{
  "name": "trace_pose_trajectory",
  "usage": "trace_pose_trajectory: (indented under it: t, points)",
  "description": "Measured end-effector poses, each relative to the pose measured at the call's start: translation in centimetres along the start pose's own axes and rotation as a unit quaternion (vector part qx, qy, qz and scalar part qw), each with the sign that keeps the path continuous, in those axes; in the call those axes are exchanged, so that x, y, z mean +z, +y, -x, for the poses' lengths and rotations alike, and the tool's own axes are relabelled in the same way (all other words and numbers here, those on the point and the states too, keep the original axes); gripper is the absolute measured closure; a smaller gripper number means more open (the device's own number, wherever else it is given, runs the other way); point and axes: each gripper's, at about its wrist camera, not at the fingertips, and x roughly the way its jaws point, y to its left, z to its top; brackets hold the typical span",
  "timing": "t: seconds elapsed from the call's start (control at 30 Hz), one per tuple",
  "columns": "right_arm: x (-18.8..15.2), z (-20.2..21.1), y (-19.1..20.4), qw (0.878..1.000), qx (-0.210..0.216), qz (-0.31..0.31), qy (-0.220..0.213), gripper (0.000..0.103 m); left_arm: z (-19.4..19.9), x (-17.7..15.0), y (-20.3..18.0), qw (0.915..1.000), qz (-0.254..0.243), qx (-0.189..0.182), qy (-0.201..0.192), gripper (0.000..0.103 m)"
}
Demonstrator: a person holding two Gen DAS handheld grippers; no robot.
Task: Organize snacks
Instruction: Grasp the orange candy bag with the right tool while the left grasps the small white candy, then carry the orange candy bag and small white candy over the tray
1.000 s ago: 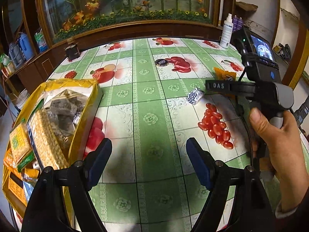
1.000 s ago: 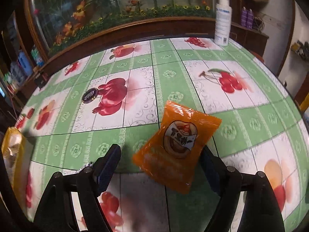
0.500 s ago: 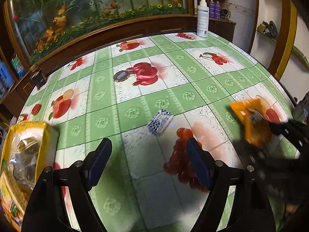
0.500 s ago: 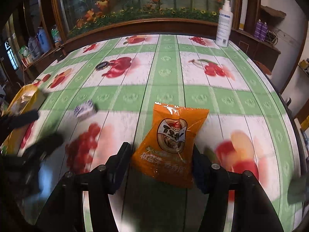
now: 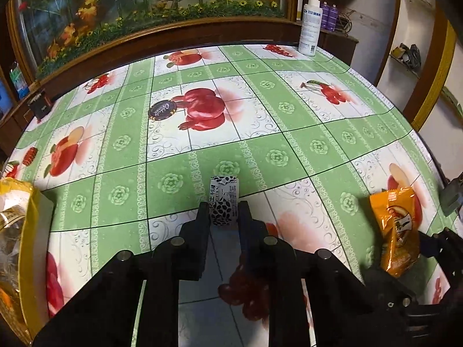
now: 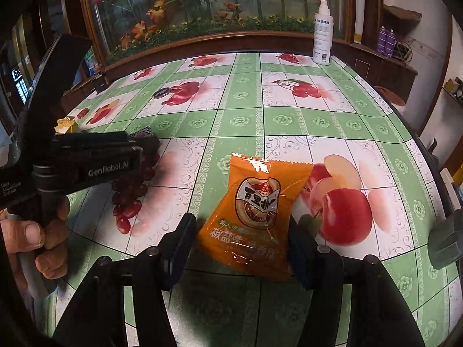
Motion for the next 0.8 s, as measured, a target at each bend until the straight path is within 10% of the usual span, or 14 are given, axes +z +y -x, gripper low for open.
trace_pose_trajectory:
  t: [0.33, 0.8]
  points:
    - [-0.1, 0.3, 0.9, 0.999, 0.037, 0.005, -0.001, 0.042, 5.4, -6.2, 4.0, 0.9959, 0.082, 0.035, 0.011, 0.087]
    - [-2.1, 1.9, 9.4, 0.981, 0.186, 0.057, 0.006, 0.043, 18.0, -13.6, 12.1, 0.9659, 0.174, 0.175, -0.078, 0.087]
